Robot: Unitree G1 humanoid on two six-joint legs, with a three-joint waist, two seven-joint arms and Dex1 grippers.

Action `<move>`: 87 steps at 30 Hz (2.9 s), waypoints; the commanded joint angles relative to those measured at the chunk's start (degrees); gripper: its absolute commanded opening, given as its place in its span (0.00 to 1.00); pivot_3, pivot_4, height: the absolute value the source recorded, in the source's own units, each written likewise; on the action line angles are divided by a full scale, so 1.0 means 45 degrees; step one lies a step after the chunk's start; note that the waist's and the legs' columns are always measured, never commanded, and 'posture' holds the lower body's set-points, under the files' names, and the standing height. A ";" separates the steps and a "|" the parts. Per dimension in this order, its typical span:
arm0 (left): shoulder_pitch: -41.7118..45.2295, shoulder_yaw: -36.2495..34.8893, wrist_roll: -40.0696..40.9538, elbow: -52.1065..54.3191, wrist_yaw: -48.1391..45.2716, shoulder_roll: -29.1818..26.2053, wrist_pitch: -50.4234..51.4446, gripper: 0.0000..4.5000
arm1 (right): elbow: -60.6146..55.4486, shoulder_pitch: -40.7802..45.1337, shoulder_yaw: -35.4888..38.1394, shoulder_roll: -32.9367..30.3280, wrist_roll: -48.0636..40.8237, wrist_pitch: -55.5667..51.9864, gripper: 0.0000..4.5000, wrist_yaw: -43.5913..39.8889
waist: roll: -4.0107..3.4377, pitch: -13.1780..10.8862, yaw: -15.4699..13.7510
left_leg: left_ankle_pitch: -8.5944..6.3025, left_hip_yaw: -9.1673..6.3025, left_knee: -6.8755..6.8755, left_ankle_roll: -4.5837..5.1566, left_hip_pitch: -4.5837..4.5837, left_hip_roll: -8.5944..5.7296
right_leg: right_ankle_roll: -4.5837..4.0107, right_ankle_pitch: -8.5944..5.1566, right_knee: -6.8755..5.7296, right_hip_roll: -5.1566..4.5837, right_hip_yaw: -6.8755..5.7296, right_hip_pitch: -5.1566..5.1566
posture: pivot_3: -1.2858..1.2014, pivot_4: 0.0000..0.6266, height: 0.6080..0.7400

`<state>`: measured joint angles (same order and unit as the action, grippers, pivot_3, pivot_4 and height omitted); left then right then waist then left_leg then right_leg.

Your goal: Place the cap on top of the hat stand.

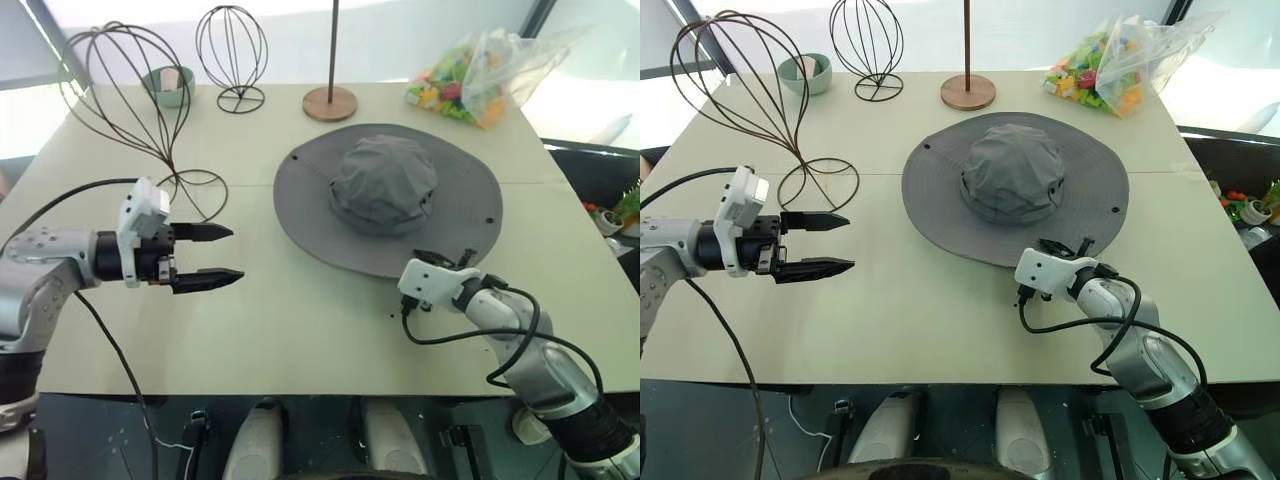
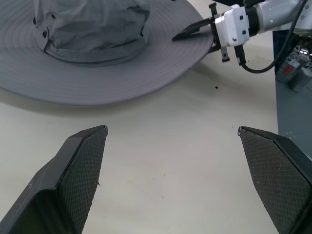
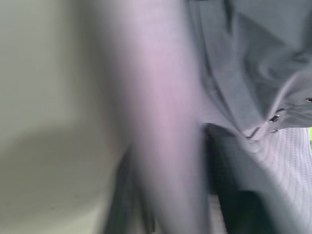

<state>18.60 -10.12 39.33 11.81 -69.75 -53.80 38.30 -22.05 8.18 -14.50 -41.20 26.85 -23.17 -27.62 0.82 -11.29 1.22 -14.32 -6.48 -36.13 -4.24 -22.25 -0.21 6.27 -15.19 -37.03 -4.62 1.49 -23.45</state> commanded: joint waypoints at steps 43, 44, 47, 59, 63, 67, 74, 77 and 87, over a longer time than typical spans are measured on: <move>-0.9391 -1.2901 0.5178 0.4147 0.6426 0.3062 0.1294 1.00 | 1.8520 2.0619 0.1453 0.8223 -0.4256 0.8832 0.01 -0.0266 | -0.0017 -0.0019 0.0668 | 0.0005 0.0010 0.0095 -0.0007 -0.0057 0.0004 | -0.0029 0.0009 -0.0060 0.0001 0.0021 -0.0180 | 0.52 0.24 1.00; -0.9590 -1.3211 0.5252 0.4014 0.6414 0.3052 0.1227 1.00 | 1.8567 2.0612 0.1170 0.8364 -0.3928 0.9284 0.01 -0.0091 | -0.0012 -0.0016 0.0649 | 0.0005 0.0010 0.0098 -0.0007 -0.0056 0.0004 | -0.0031 0.0008 -0.0059 0.0001 0.0021 -0.0180 | 0.52 0.24 1.00; -0.9911 -1.3935 0.5566 0.3587 0.6481 0.2874 0.1111 1.00 | 1.8633 2.0410 0.0223 0.8577 -0.2775 1.0553 0.01 0.0525 | 0.0004 -0.0009 0.0611 | 0.0005 0.0010 0.0098 -0.0008 -0.0057 0.0003 | -0.0035 0.0005 -0.0058 -0.0001 0.0020 -0.0176 | 0.52 0.24 1.00; -0.9882 -1.4576 0.6476 0.2976 0.6708 0.1840 0.0922 1.00 | 1.8918 1.8642 -0.1572 0.8913 -0.0632 1.1866 0.01 0.2090 | 0.0025 0.0004 0.0655 | 0.0012 0.0004 0.0106 -0.0020 -0.0056 0.0004 | -0.0044 0.0009 -0.0071 0.0004 0.0019 -0.0187 | 0.52 0.24 1.00; -0.9849 -1.4586 0.6686 0.2841 0.6737 0.1727 0.0876 1.00 | 1.8906 1.8370 -0.2045 0.8890 0.0067 1.1989 0.01 0.2771 | 0.0025 0.0004 0.0660 | 0.0012 0.0004 0.0110 -0.0020 -0.0055 0.0004 | -0.0046 0.0008 -0.0071 0.0004 0.0019 -0.0188 | 0.52 0.24 1.00; -0.9846 -1.4548 0.6808 0.2821 0.6730 0.1667 0.0879 1.00 | 1.8836 1.8388 -0.2930 0.8597 0.1439 1.2238 0.01 0.4187 | 0.0025 0.0004 0.0657 | 0.0013 0.0004 0.0109 -0.0021 -0.0055 0.0004 | -0.0046 0.0008 -0.0073 0.0004 0.0019 -0.0188 | 0.52 0.24 1.00; -0.9935 -1.4562 0.6810 0.2799 0.6764 0.1649 0.0849 1.00 | 1.8753 1.8626 -0.3971 0.8262 0.3179 1.2381 0.01 0.6327 | 0.0027 0.0005 0.0657 | 0.0015 0.0003 0.0109 -0.0026 -0.0055 0.0004 | -0.0049 0.0008 -0.0078 0.0006 0.0019 -0.0191 | 0.52 0.24 1.00; -0.9915 -1.4504 0.6788 0.2835 0.6798 0.1688 0.0808 1.00 | 1.8792 1.8792 -0.4105 0.8214 0.3417 1.2452 0.01 0.6514 | 0.0027 0.0005 0.0658 | 0.0015 0.0002 0.0108 -0.0026 -0.0055 0.0004 | -0.0050 0.0008 -0.0078 0.0006 0.0019 -0.0191 | 0.52 0.24 1.00; -0.9820 -1.4186 0.6649 0.2903 0.6836 0.1820 0.0615 1.00 | 1.9145 1.9160 -0.3383 0.8751 0.2275 1.2634 0.01 0.5180 | 0.0027 0.0005 0.0664 | 0.0016 0.0000 0.0110 -0.0027 -0.0054 0.0005 | -0.0051 0.0009 -0.0079 0.0008 0.0019 -0.0191 | 0.52 0.24 1.00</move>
<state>-25.79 -72.87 69.28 24.68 -39.23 -45.50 42.68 64.46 92.13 -32.23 -2.56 39.53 33.34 -3.20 0.94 -11.27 4.21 -14.25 -6.48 -35.64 -4.36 -22.49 -0.19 6.04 -15.15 -37.39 -4.59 1.57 -24.31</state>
